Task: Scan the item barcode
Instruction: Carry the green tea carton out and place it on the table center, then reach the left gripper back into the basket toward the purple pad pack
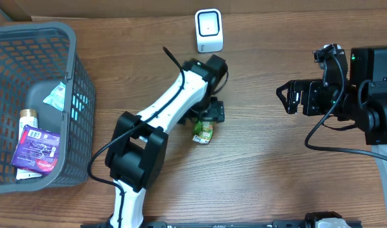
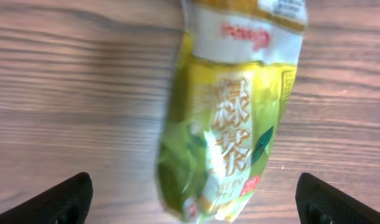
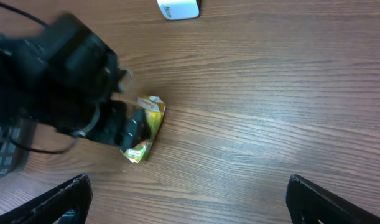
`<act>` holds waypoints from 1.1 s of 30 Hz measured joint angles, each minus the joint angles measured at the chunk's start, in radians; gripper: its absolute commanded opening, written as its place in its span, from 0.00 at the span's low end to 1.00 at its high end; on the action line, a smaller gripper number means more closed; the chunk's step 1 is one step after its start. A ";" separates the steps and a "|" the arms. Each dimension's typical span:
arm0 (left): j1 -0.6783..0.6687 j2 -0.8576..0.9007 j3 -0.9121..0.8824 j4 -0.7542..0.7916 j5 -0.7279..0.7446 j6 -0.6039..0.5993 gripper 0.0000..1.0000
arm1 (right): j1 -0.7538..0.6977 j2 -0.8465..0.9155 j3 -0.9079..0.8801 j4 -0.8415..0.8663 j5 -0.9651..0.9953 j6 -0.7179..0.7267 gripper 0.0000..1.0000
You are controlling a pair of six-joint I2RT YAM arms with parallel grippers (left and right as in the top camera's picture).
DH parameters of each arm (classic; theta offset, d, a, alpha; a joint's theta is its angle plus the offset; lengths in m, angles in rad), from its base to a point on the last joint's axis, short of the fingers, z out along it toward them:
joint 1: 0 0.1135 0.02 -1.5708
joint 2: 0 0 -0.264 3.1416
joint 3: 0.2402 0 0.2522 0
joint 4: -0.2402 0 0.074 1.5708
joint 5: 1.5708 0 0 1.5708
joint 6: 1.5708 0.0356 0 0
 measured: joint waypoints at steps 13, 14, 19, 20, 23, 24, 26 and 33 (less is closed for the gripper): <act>0.355 -0.118 0.697 -0.388 -0.132 0.029 0.92 | 0.000 0.000 0.000 -0.003 0.000 -0.001 1.00; 0.414 -0.157 0.709 -0.389 -0.134 0.030 0.92 | 0.000 0.000 0.000 -0.003 0.000 0.000 1.00; 0.665 -0.292 0.718 -0.396 -0.138 0.049 0.92 | 0.000 0.001 0.000 -0.003 0.000 0.000 1.00; 0.711 -0.312 0.712 -0.395 -0.138 0.052 0.93 | 0.000 0.002 0.000 -0.003 0.000 0.000 1.00; 0.837 -0.355 0.662 -0.396 -0.136 0.053 0.92 | 0.000 0.004 0.000 -0.003 0.000 0.000 1.00; 0.876 -0.364 0.634 -0.397 -0.135 0.053 0.92 | 0.000 0.004 0.000 -0.003 0.000 0.000 1.00; 0.943 -0.369 0.572 -0.397 -0.134 0.052 0.92 | 0.000 0.004 0.000 -0.003 0.000 -0.001 1.00; 1.084 -0.354 0.269 -0.293 -0.135 0.043 0.91 | 0.000 0.005 0.000 -0.005 0.000 -0.001 1.00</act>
